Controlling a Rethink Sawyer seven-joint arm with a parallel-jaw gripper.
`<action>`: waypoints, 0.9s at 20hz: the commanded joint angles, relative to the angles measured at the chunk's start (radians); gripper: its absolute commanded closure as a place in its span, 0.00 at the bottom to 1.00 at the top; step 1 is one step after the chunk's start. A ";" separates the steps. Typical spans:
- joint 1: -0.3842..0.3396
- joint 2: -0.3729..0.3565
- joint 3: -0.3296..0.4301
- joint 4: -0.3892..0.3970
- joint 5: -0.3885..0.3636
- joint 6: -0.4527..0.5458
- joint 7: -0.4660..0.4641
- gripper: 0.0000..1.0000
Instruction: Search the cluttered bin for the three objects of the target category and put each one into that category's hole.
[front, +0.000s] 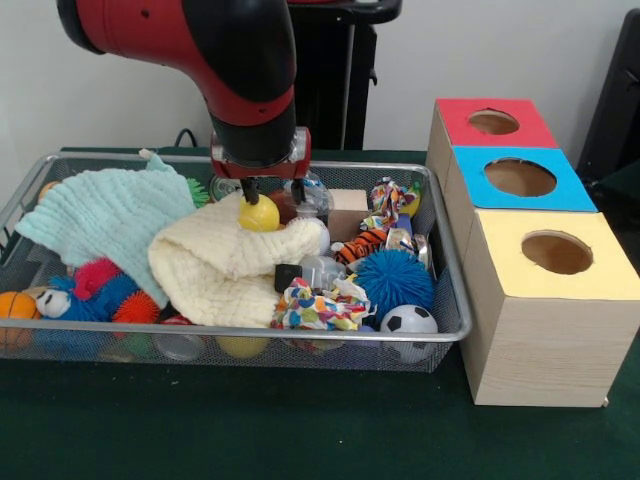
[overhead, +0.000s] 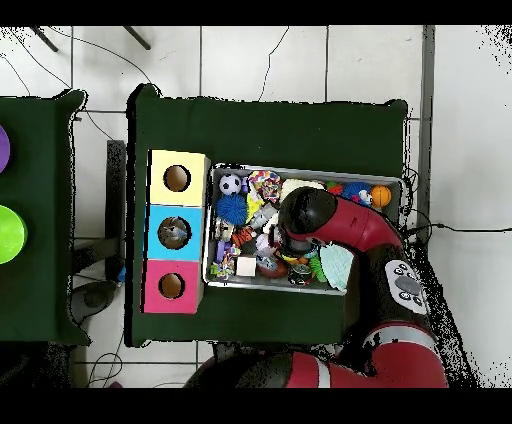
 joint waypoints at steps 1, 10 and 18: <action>-0.003 0.018 0.079 0.049 0.014 0.023 0.101 0.00; -0.024 0.015 0.075 0.114 0.023 0.026 0.101 0.00; -0.081 0.013 0.128 0.203 0.074 -0.066 0.084 0.00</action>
